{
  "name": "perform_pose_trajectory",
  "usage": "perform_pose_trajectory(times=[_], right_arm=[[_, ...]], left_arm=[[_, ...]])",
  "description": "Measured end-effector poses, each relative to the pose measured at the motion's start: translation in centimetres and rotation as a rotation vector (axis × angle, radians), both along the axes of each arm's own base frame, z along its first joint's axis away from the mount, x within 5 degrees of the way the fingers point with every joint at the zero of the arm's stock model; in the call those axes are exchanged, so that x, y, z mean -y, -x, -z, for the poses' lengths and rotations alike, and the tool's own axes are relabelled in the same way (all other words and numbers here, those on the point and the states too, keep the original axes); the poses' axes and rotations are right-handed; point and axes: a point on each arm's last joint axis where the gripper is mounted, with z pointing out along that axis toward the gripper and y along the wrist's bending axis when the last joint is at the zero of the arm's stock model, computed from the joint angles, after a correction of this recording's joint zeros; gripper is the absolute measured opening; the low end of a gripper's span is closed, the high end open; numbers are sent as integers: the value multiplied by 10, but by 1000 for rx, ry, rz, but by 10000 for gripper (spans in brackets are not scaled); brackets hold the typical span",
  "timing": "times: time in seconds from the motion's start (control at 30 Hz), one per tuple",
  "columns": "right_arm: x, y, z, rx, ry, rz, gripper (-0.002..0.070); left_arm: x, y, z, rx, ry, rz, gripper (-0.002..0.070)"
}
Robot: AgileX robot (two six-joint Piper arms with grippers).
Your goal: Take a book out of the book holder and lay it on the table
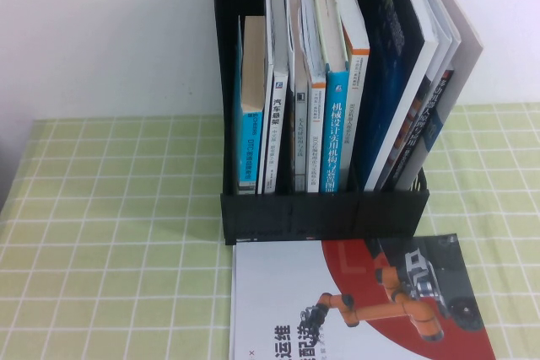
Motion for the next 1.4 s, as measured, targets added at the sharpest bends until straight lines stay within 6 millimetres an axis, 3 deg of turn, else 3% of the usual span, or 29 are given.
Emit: perform_pose_trajectory(times=[0.1, 0.2, 0.3, 0.4, 0.53, 0.73, 0.87, 0.97, 1.13, 1.27, 1.4], right_arm=[[-4, -16, -22, -92, 110, 37, -2], [-5, -46, -27, -254, 176, 48, -2], [-5, -81, -18, -425, 181, 6, -2], [-9, -102, -8, -510, 263, -13, -2], [-13, -117, -1, -559, 338, -43, -2], [-29, -138, 11, -657, 349, -241, -2], [-39, -152, 23, -703, 452, -329, -2], [-39, -170, 33, -762, 465, -324, -2], [-29, -215, 57, -904, 402, -193, -2], [-24, -245, 80, -991, 449, -110, -2], [-8, -267, 91, -1034, 479, 103, -2]], left_arm=[[2, -7, -19, -164, -81, -13, -3], [3, -29, -23, -342, -226, -65, -3], [4, -48, -17, -454, -330, -86, -3], [6, -61, -12, -518, -307, -46, -3], [11, -75, -5, -605, -254, 27, -3], [18, -108, 2, -694, -373, 86, -3], [27, -139, 1, -719, -545, 155, -3], [41, -161, -7, -683, -656, 299, -3], [65, -200, -26, -517, -746, 544, -3], [86, -231, -40, -441, -805, 689, -3], [122, -250, -55, -397, -953, 804, -3]])
